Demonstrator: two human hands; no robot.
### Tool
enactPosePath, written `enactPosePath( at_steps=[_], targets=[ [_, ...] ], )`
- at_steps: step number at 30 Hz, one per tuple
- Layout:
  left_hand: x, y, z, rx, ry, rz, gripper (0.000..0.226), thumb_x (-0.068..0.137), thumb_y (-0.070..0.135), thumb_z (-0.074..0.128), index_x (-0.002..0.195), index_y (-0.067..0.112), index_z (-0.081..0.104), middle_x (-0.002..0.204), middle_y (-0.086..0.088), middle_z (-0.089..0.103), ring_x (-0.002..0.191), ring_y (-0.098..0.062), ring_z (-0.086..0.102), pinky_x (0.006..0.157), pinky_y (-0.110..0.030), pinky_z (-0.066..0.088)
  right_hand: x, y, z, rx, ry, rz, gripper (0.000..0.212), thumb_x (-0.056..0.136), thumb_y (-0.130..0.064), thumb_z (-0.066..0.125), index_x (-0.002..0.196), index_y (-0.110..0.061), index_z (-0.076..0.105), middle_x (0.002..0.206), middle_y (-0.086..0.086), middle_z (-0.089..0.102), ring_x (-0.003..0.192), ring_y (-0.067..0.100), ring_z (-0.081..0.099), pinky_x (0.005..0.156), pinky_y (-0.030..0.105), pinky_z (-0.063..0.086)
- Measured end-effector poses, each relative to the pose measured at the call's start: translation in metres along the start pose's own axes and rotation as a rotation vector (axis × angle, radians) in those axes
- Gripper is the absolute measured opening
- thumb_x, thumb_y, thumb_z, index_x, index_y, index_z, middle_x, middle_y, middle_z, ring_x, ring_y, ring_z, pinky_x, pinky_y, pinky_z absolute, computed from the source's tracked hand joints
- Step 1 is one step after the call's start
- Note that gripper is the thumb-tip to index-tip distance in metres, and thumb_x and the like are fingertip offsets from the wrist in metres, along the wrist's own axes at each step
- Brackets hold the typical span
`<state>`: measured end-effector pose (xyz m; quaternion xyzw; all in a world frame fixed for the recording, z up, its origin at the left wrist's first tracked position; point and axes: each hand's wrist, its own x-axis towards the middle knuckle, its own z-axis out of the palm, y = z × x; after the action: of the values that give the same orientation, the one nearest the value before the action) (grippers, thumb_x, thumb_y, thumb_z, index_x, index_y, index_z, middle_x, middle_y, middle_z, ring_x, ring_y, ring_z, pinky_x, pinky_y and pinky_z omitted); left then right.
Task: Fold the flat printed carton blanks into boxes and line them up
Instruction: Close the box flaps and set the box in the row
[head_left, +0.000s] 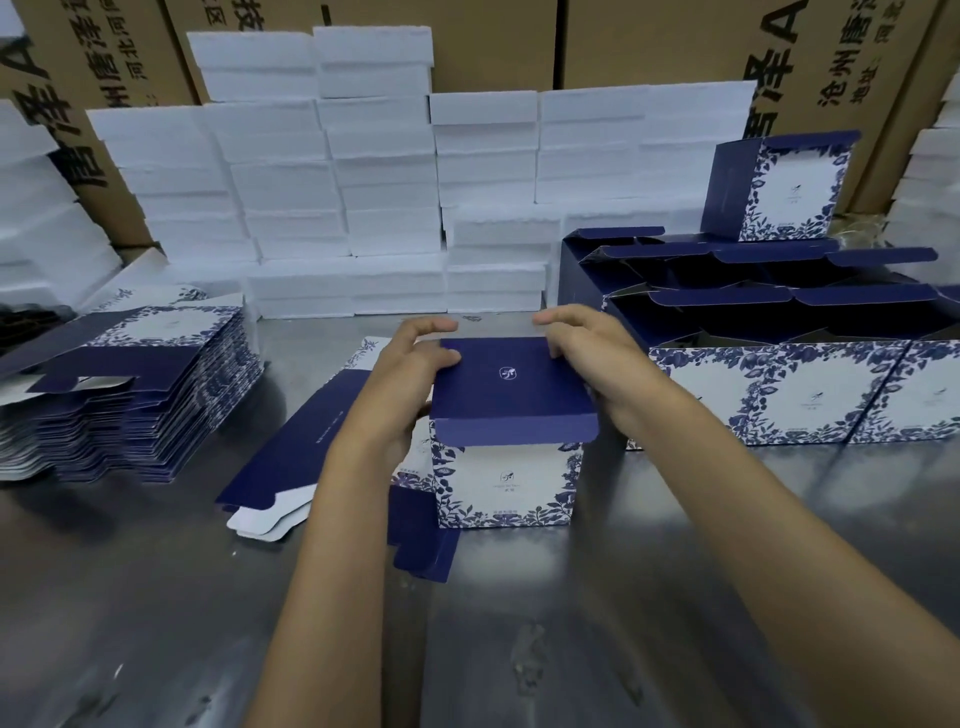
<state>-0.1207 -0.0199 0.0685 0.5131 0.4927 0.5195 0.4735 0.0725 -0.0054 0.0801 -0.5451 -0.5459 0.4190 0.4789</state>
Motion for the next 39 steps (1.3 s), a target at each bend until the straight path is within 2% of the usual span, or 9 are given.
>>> enactPosePath(
  at_steps=[2,6,9,13,18,22,26,33,39],
  targets=[
    [0.001,0.011,0.011,0.113,0.013,-0.044,0.025,0.091,0.012,0.051,0.099,0.03,0.067,0.08,0.006,0.064,0.067,-0.01,0.057,0.058,-0.025,0.043,0.001,-0.008,0.005,-0.091,-0.027,-0.026,0.027,0.089,-0.01,0.05,0.085,-0.026,0.071,0.077,-0.012,0.061,0.072,0.005,0.055,0.064,0.021,0.044],
    [0.005,0.025,0.036,0.457,0.009,0.018,0.013,0.094,0.023,0.052,0.089,0.018,0.063,0.084,0.003,0.062,0.075,-0.016,0.053,0.067,-0.029,0.041,0.001,-0.014,0.014,-0.335,-0.059,-0.151,0.027,0.09,-0.021,0.058,0.063,-0.022,0.061,0.066,-0.015,0.06,0.068,0.006,0.054,0.061,0.021,0.043],
    [0.005,0.022,0.04,0.531,0.005,0.039,0.014,0.098,0.026,0.052,0.096,0.018,0.063,0.087,0.007,0.061,0.082,-0.016,0.057,0.069,-0.028,0.043,0.002,-0.008,0.012,-0.372,-0.09,-0.206,0.027,0.095,-0.023,0.06,0.069,-0.027,0.064,0.076,-0.015,0.064,0.075,0.004,0.058,0.069,0.023,0.044],
    [0.004,0.02,0.037,0.529,0.014,0.048,0.016,0.1,0.027,0.052,0.085,0.022,0.057,0.089,0.005,0.062,0.075,-0.008,0.056,0.059,-0.025,0.039,0.003,-0.006,0.01,-0.397,-0.13,-0.181,0.026,0.098,-0.023,0.059,0.073,-0.026,0.063,0.083,-0.01,0.065,0.087,0.014,0.062,0.082,0.032,0.052],
    [0.003,0.023,0.039,0.566,0.01,0.015,0.016,0.099,0.021,0.045,0.088,0.018,0.056,0.087,0.004,0.059,0.078,-0.015,0.053,0.062,-0.028,0.038,0.001,-0.01,0.011,-0.389,-0.142,-0.175,0.028,0.099,-0.018,0.054,0.072,-0.024,0.06,0.079,-0.016,0.06,0.076,0.002,0.056,0.064,0.022,0.042],
    [0.001,0.022,0.039,0.58,0.044,0.007,0.018,0.102,0.024,0.041,0.095,0.015,0.055,0.091,0.0,0.058,0.079,-0.018,0.05,0.064,-0.031,0.036,-0.003,-0.01,0.01,-0.446,-0.161,-0.178,0.026,0.098,-0.018,0.048,0.08,-0.003,0.057,0.08,-0.001,0.057,0.076,0.013,0.052,0.065,0.03,0.037],
    [-0.001,0.021,0.04,0.613,0.037,0.042,0.015,0.103,0.023,0.04,0.095,0.017,0.052,0.092,-0.004,0.054,0.081,-0.02,0.046,0.065,-0.032,0.035,-0.004,-0.013,0.011,-0.537,-0.17,-0.195,0.018,0.098,-0.011,0.042,0.081,-0.013,0.049,0.079,0.006,0.046,0.073,0.017,0.041,0.06,0.033,0.027],
    [0.003,0.018,0.039,0.708,0.076,0.029,0.029,0.105,0.023,0.034,0.078,0.017,0.043,0.081,0.003,0.047,0.081,-0.021,0.045,0.062,-0.032,0.031,-0.005,-0.014,0.01,-0.598,-0.143,-0.154,0.022,0.103,-0.019,0.037,0.085,-0.013,0.048,0.088,0.001,0.052,0.087,0.022,0.048,0.071,0.034,0.035],
    [0.002,0.019,0.041,0.731,0.095,0.044,0.022,0.103,0.019,0.034,0.092,0.015,0.054,0.097,-0.003,0.057,0.094,-0.027,0.051,0.073,-0.032,0.037,-0.012,-0.015,0.009,-0.706,-0.053,-0.208,0.021,0.102,-0.02,0.04,0.089,-0.009,0.051,0.096,0.006,0.059,0.094,0.028,0.053,0.073,0.036,0.04]
  ],
)
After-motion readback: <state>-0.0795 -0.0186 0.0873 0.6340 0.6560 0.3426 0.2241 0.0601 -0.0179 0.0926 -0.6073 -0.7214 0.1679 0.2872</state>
